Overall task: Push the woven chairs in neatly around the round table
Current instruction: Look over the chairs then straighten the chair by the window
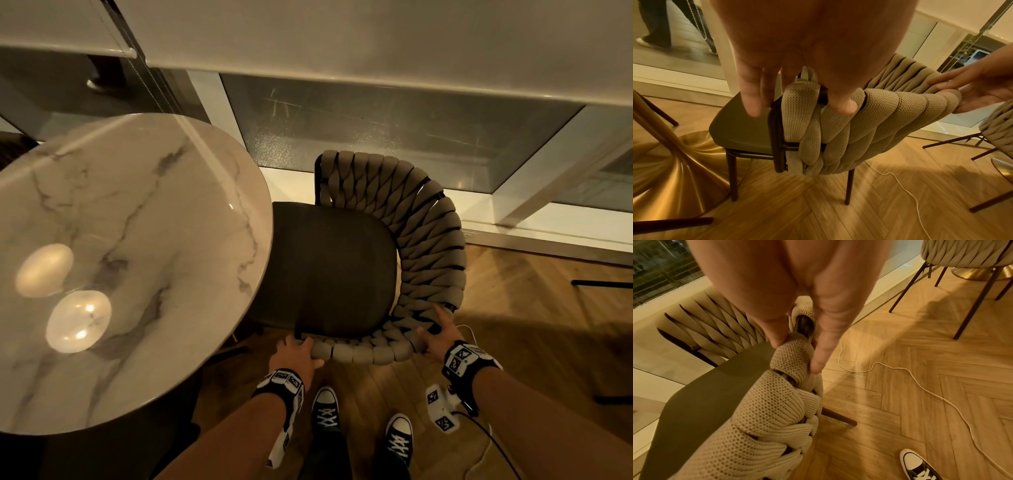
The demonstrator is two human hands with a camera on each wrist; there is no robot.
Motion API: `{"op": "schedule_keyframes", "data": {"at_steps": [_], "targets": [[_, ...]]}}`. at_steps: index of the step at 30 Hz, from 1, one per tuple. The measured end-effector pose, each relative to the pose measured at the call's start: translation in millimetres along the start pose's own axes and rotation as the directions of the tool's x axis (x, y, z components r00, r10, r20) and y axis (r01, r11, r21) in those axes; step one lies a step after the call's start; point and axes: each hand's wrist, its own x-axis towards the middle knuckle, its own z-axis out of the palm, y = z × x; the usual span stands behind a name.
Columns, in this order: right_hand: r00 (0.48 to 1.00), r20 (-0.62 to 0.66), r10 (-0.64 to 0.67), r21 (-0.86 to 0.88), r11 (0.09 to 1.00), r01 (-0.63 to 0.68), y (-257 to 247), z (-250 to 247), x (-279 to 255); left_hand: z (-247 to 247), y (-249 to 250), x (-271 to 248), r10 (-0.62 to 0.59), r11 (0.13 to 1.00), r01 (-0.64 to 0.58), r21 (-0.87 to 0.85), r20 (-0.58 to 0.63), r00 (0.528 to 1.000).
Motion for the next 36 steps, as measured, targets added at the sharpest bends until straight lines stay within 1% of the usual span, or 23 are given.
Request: {"op": "schedule_keyframes", "data": {"at_steps": [6, 8, 11, 13, 15, 16, 19, 21, 28, 33, 36], "targets": [[1.0, 0.021, 0.0, 0.048, 0.999, -0.001, -0.4, -0.3, -6.3, 4.1, -0.9, -3.7, -0.003, 0.999, 0.003, 0.037, 0.005, 1.0], [1.0, 0.019, -0.004, 0.041, 0.999, 0.003, -2.4, -0.5, -8.4, 4.8, -0.9, -3.8, 0.001, 0.999, -0.001, 0.038, 0.005, 1.0], [0.999, 0.017, 0.028, 0.025, 0.999, -0.028, -5.3, -0.1, -10.0, 5.3, -1.0, -4.3, 0.003, 1.0, -0.002, 0.027, -0.005, 1.0], [1.0, 0.003, 0.015, -0.04, 0.999, -0.015, 3.7, -1.8, -2.3, 6.3, -0.7, -4.1, 0.011, 1.0, -0.011, 0.023, -0.013, 1.0], [1.0, 0.0, -0.021, -0.153, 0.988, 0.021, 42.0, -5.9, 34.3, 7.1, 0.0, -4.3, 0.014, 1.0, -0.014, 0.015, -0.02, 1.0], [1.0, 0.002, -0.031, -0.19, 0.981, 0.031, 47.7, -5.8, 39.5, 7.7, 0.5, -4.6, 0.012, 1.0, -0.011, 0.012, -0.022, 1.0], [0.999, -0.029, -0.033, -0.341, 0.94, 0.021, 10.9, 3.9, -5.8, 9.3, 0.7, -4.4, 0.004, 1.0, -0.004, 0.004, -0.029, 1.0], [1.0, -0.022, -0.011, -0.41, 0.912, 0.001, 5.4, 9.3, -19.1, 9.0, 0.1, -3.7, 0.008, 1.0, -0.007, 0.006, -0.031, 0.999], [0.999, -0.005, 0.035, -0.35, 0.936, -0.035, 8.3, 15.6, -35.1, 10.3, -3.4, -3.3, 0.007, 0.999, -0.006, 0.04, -0.02, 1.0], [1.0, 0.01, -0.002, -0.397, 0.918, 0.006, 14.7, 11.8, -38.8, 9.8, -4.7, -8.6, 0.026, 0.999, -0.024, 0.039, -0.063, 0.998], [0.999, 0.005, -0.034, -0.387, 0.921, 0.033, 15.0, 12.4, -50.1, 9.3, -6.7, -15.4, 0.04, 0.999, -0.038, 0.025, -0.097, 0.994]]}}
